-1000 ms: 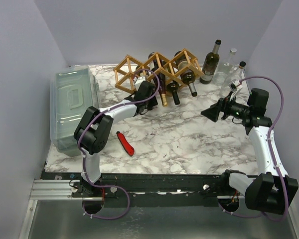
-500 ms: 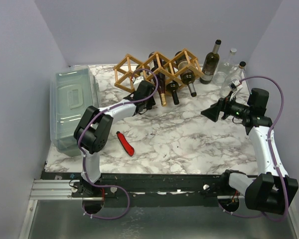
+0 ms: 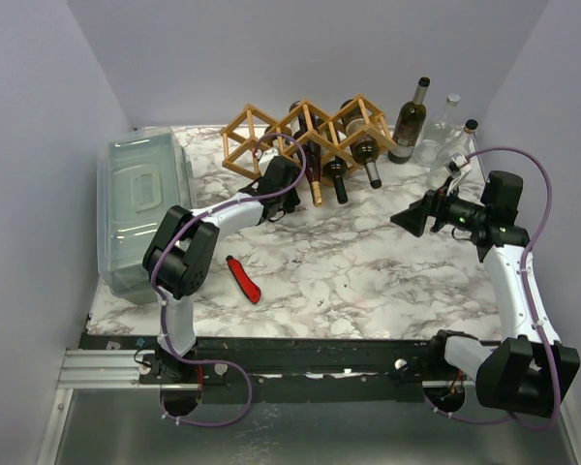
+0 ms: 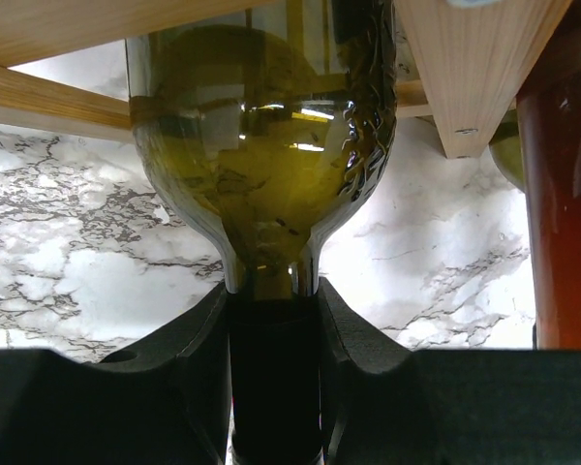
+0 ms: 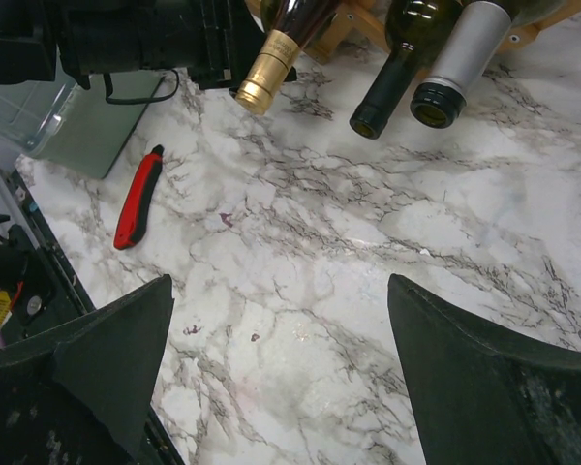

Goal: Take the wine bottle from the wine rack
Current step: Pick up the wine bottle from the wine rack.

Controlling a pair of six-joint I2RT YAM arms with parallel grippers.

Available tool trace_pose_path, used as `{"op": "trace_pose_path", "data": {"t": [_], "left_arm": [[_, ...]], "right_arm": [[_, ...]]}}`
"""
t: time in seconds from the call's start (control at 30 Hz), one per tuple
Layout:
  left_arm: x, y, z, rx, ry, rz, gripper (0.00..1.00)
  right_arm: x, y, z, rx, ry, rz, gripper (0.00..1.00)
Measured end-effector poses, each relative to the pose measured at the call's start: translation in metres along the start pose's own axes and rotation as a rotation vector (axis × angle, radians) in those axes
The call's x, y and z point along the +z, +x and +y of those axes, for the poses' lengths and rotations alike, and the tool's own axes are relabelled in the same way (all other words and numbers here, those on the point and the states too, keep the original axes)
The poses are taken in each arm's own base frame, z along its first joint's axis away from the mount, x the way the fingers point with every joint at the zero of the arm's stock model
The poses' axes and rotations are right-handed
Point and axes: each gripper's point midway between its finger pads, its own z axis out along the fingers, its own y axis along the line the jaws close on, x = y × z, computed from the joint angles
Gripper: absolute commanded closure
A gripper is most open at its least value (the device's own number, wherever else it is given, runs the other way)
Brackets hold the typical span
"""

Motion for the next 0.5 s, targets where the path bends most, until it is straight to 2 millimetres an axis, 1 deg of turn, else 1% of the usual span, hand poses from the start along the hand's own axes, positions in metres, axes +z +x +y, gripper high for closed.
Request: {"op": "trace_pose_path", "data": {"t": [0.23,0.5], "left_arm": [[-0.002,0.001,0.004,0.064,-0.008,-0.005,1.0],[-0.016,0.008,0.01,0.16,-0.029,-0.012,1.0]], "right_arm": [[0.0,-0.002,0.0,-0.004,0.0,0.0,0.05],[0.0,-0.001,0.0,0.0,0.0,0.005,0.05]]}}
